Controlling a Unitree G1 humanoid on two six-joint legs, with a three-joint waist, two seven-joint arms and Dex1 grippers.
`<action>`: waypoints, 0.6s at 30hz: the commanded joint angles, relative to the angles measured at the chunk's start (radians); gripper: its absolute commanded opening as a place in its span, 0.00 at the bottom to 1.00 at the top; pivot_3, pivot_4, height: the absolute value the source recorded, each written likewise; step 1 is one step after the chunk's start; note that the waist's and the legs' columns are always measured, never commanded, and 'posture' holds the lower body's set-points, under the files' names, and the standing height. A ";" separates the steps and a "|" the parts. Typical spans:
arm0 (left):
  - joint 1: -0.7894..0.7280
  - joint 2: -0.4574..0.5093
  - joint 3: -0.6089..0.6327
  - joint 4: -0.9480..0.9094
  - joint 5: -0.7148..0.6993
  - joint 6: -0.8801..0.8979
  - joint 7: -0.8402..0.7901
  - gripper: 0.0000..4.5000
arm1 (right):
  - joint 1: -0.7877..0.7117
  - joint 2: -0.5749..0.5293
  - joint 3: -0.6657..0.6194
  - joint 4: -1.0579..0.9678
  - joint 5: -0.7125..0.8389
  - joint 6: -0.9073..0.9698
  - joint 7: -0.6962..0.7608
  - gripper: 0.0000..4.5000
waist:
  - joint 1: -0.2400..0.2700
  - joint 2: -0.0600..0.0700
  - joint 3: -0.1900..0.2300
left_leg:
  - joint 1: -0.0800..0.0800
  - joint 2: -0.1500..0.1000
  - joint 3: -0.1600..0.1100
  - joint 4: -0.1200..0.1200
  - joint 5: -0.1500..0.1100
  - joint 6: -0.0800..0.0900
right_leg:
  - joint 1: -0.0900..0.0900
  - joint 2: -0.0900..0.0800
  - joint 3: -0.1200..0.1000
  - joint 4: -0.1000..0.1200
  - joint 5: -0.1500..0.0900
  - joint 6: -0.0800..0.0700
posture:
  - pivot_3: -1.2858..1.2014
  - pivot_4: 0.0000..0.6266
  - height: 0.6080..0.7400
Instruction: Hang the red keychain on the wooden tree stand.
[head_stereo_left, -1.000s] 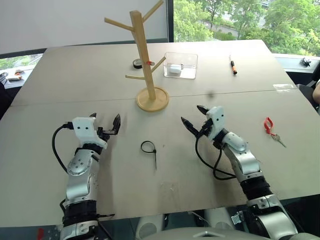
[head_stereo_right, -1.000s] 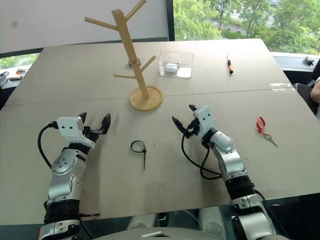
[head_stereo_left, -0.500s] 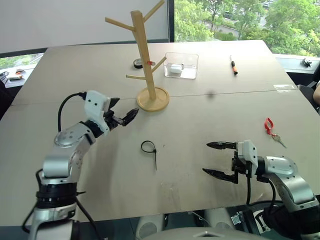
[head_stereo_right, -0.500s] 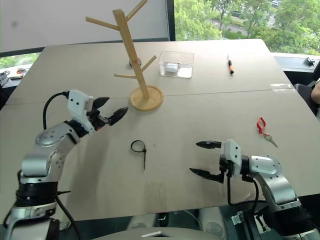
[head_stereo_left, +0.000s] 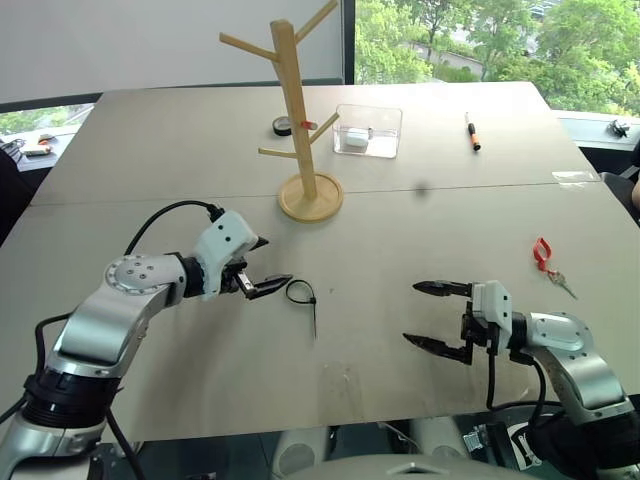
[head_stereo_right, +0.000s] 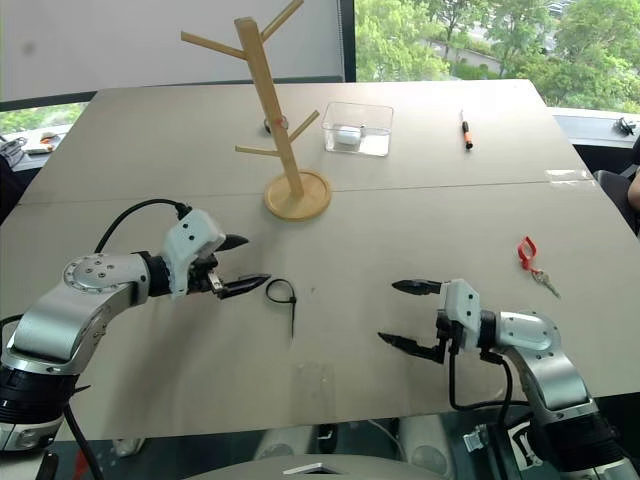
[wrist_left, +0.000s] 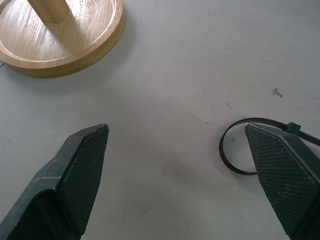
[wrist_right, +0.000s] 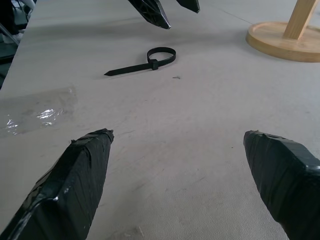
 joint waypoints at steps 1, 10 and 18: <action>0.013 0.003 -0.021 -0.022 0.036 -0.019 -0.001 1.00 | -0.001 0.007 -0.010 -0.021 0.001 -0.021 -0.011 1.00 | 0.000 0.000 0.000 | 0.000 0.000 0.000 0.000 0.000 0.000 | 0.000 0.000 0.000 0.000 0.000 0.000 | 0.52 0.24 1.00; 0.008 -0.033 -0.066 -0.019 0.076 0.000 0.014 1.00 | -0.005 0.010 -0.015 -0.025 -0.001 -0.018 -0.027 1.00 | 0.000 0.000 0.000 | 0.000 0.000 0.000 0.000 0.000 0.000 | 0.000 0.001 0.000 0.000 0.000 0.000 | 0.52 0.24 1.00; -0.016 -0.043 -0.114 0.012 0.149 -0.009 0.038 1.00 | -0.001 0.010 -0.016 -0.036 0.002 -0.012 -0.043 1.00 | 0.000 0.000 0.000 | 0.000 0.000 0.000 0.000 0.000 0.000 | 0.000 0.002 0.000 0.000 0.000 0.000 | 0.52 0.24 1.00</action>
